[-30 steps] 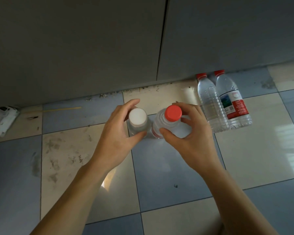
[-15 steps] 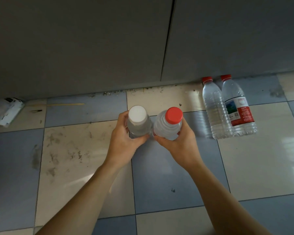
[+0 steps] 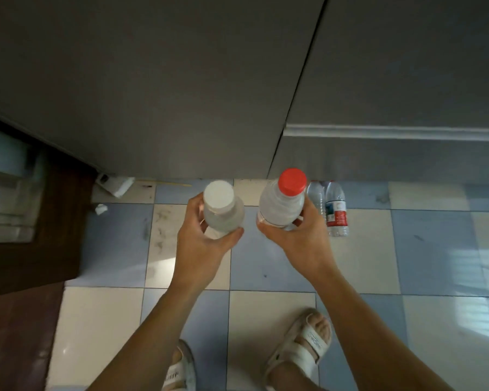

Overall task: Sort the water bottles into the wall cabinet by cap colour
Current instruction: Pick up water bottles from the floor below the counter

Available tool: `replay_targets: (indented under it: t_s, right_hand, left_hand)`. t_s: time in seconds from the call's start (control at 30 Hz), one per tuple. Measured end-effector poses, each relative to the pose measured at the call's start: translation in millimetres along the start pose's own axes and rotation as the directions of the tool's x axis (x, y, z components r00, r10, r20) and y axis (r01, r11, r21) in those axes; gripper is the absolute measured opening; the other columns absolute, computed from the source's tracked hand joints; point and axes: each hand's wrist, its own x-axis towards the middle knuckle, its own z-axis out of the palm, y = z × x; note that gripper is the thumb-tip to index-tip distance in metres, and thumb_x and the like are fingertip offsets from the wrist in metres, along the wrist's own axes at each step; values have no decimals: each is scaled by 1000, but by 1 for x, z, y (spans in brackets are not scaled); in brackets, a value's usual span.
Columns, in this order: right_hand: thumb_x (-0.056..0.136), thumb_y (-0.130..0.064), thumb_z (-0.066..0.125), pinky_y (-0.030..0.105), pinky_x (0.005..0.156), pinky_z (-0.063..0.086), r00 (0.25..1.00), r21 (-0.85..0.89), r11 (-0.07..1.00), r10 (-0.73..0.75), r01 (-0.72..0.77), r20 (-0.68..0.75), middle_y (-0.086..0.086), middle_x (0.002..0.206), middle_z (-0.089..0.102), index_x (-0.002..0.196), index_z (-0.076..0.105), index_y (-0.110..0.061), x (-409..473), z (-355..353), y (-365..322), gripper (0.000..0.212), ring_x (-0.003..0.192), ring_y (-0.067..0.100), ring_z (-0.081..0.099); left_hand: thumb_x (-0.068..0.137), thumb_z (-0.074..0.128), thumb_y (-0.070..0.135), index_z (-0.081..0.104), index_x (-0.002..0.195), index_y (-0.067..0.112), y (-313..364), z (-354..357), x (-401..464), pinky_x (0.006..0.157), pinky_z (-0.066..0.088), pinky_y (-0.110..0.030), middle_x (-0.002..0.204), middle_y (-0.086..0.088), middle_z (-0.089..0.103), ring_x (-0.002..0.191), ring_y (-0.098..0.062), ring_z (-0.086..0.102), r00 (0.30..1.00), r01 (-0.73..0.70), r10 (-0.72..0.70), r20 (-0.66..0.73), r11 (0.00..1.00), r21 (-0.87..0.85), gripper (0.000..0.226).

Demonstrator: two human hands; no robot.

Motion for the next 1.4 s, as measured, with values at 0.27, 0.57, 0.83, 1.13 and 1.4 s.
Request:
replay_targets:
  t_s: [0.27, 0.57, 0.83, 1.13, 1.4]
  right_hand:
    - [73, -23, 91, 34, 87, 60, 998, 6, 998, -63, 63, 25, -8, 108, 73, 123, 61, -21, -81, -34, -251, 59, 101, 11, 70]
    - [72, -15, 91, 14, 81, 53, 975, 94, 970, -219, 223, -46, -12, 106, 73, 115, 63, -27, -172, -24, -471, 53, 100, 3, 68]
    - [68, -11, 91, 14, 69, 53, 896, 166, 889, -392, 428, -211, -12, 95, 76, 109, 64, -21, -220, -29, -632, 50, 88, 3, 72]
    - [64, -26, 93, 8, 61, 50, 710, 85, 729, -623, 679, -329, -25, 86, 72, 94, 61, -32, -206, -60, -814, 45, 79, -6, 68]
    - [63, -33, 92, 6, 63, 50, 556, 103, 558, -758, 824, -341, -25, 94, 71, 103, 63, -33, -141, -102, -954, 49, 86, -8, 66]
  left_hand:
    - [69, 93, 23, 45, 137, 38, 232, -108, -65, 104, 47, -28, 131, 18, 59, 126, -6, 55, 996, -79, 77, -53, 996, -40, 85]
    - [66, 94, 27, 53, 132, 36, 430, -245, -124, 101, 51, -33, 121, 19, 65, 117, -4, 61, 945, -324, 319, -72, 944, -61, 78]
    - [69, 92, 27, 52, 136, 31, 591, -333, -141, 103, 50, -43, 129, 12, 64, 121, -8, 61, 823, -566, 559, -95, 820, -80, 78]
    - [64, 87, 55, 49, 133, 40, 766, -375, -122, 100, 52, -48, 128, 15, 63, 116, -9, 62, 686, -723, 707, -172, 690, -49, 81]
    - [59, 86, 59, 52, 130, 39, 921, -391, -65, 87, 52, -28, 116, 23, 65, 103, 3, 64, 505, -847, 809, -300, 531, 6, 81]
